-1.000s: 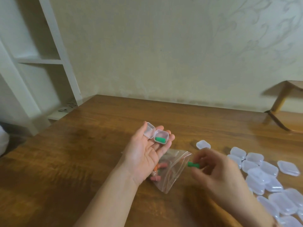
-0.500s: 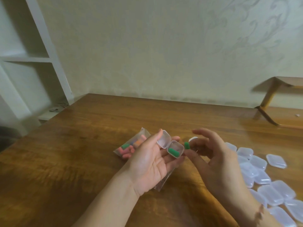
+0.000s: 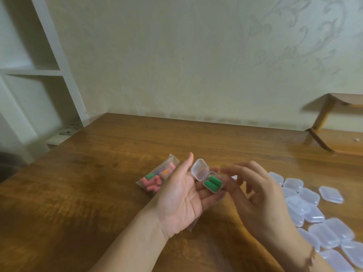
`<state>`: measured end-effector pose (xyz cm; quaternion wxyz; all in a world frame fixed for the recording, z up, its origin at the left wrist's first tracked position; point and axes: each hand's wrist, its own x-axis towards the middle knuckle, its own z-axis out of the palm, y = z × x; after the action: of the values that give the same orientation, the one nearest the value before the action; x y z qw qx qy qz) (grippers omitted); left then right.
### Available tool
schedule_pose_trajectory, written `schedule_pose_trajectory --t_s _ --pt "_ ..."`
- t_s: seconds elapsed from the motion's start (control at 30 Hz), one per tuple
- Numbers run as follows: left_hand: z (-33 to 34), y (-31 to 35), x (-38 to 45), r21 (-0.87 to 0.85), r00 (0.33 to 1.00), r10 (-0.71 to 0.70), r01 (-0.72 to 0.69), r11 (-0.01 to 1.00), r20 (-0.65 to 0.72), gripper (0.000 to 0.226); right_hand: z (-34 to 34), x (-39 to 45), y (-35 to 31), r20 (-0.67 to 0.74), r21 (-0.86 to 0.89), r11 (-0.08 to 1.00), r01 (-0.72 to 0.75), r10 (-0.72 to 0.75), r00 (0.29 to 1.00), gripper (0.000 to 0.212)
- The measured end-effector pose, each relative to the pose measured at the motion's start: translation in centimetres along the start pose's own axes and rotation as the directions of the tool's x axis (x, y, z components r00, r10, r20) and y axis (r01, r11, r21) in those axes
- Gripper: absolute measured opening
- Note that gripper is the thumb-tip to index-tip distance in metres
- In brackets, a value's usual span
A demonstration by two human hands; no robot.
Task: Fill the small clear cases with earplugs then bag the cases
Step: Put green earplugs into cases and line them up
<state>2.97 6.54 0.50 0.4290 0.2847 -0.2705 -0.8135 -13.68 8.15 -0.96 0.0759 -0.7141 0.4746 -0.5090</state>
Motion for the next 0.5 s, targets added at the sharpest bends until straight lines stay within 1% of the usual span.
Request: schedule_pose_trajectory --t_s 0.07,0.1,0.17,0.2,0.23,0.27,0.3,0.33,0.37,0.4,0.5 --pt "0.1 0.0 0.0 0.052 0.999 0.037 -0.037 0.998 -0.011 0.053 -0.3 0.2 0.0 -0.030 0.049 0.998 -0.040 0.041 0.999 0.016" --pt "0.1 0.0 -0.1 0.106 0.998 0.063 -0.061 0.992 -0.014 0.049 -0.4 0.2 0.1 -0.028 0.074 0.995 -0.074 0.076 0.997 0.018" --pt "0.0 -0.3 -0.2 0.273 0.993 0.119 -0.108 0.956 -0.025 0.049 -0.6 0.3 0.2 0.025 0.119 0.983 -0.138 0.136 0.990 0.019" --pt "-0.1 -0.4 -0.3 0.401 0.986 0.163 -0.139 0.905 -0.025 0.055 -0.8 0.3 0.2 0.069 0.134 0.978 -0.159 0.151 0.986 0.019" --pt "-0.1 -0.6 -0.4 0.550 0.975 0.222 -0.180 0.816 -0.011 0.063 -0.9 0.4 0.1 0.116 0.144 0.973 -0.180 0.164 0.980 0.018" --pt "0.1 -0.7 -0.5 0.685 0.960 0.280 -0.216 0.696 0.018 0.071 -1.0 0.5 0.0 0.160 0.152 0.967 -0.203 0.179 0.971 0.017" --pt "0.3 -0.9 -0.6 0.782 0.944 0.323 -0.245 0.573 0.059 0.078 -1.1 0.5 0.0 0.191 0.154 0.962 -0.226 0.195 0.962 0.015" --pt "0.6 -1.0 -0.7 0.844 0.934 0.344 -0.264 0.466 0.102 0.084 -1.2 0.6 0.0 0.206 0.142 0.960 -0.241 0.209 0.956 0.014" --pt "0.9 -1.2 -0.9 0.877 0.927 0.350 -0.276 0.393 0.135 0.088 -1.3 0.7 0.1 0.207 0.113 0.964 -0.240 0.213 0.955 0.015" --pt "1.2 -1.5 -1.0 0.889 0.924 0.351 -0.285 0.360 0.154 0.091 -1.4 0.7 0.2 0.204 0.077 0.969 -0.233 0.214 0.955 0.017" --pt "1.4 -1.9 -0.9 0.905 0.913 0.368 -0.296 0.306 0.174 0.099 -1.6 0.7 0.3 0.213 0.008 0.972 -0.234 0.226 0.951 0.022"
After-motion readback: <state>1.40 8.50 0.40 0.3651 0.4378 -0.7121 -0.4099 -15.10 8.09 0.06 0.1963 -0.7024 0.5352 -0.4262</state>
